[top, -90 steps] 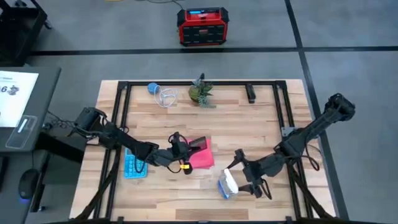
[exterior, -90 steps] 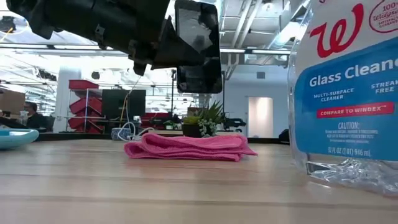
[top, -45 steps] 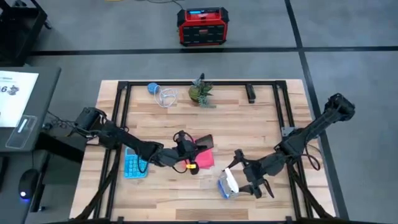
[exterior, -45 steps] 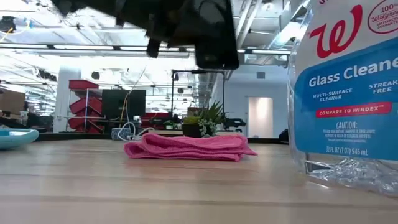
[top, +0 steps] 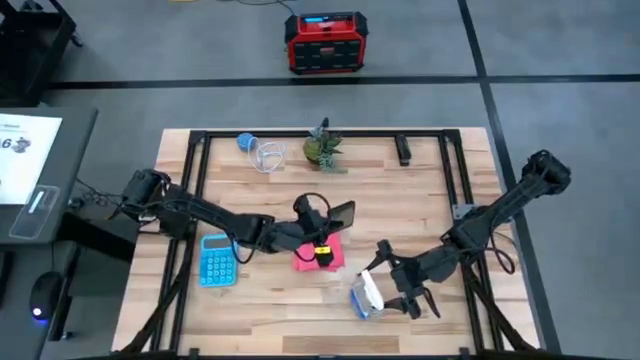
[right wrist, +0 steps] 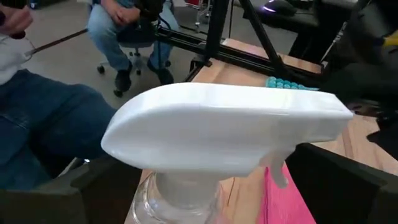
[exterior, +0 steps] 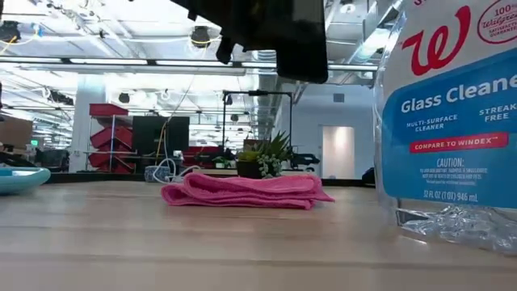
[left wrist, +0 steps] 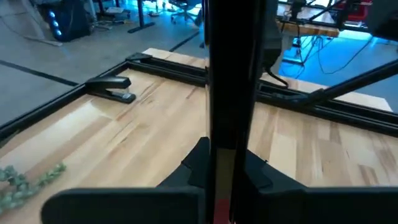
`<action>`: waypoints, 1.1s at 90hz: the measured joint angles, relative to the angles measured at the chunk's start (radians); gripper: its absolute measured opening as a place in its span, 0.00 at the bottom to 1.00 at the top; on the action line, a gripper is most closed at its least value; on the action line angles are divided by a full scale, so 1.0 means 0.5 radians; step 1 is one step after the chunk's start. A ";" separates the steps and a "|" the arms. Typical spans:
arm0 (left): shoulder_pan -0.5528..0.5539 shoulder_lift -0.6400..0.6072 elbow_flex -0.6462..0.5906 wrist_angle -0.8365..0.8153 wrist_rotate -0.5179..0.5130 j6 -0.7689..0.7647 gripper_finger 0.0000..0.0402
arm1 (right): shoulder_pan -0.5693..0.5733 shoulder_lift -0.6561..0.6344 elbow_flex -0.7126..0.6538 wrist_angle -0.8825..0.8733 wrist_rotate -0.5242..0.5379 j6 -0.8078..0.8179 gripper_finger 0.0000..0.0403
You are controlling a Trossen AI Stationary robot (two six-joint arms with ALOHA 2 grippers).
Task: Apply microfiber cloth
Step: Spray the front of the cellphone using the spray bottle
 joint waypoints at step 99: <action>-0.057 -0.016 0.000 -0.253 0.014 -0.052 0.02 | 0.018 -0.006 0.005 -0.245 0.166 0.342 0.41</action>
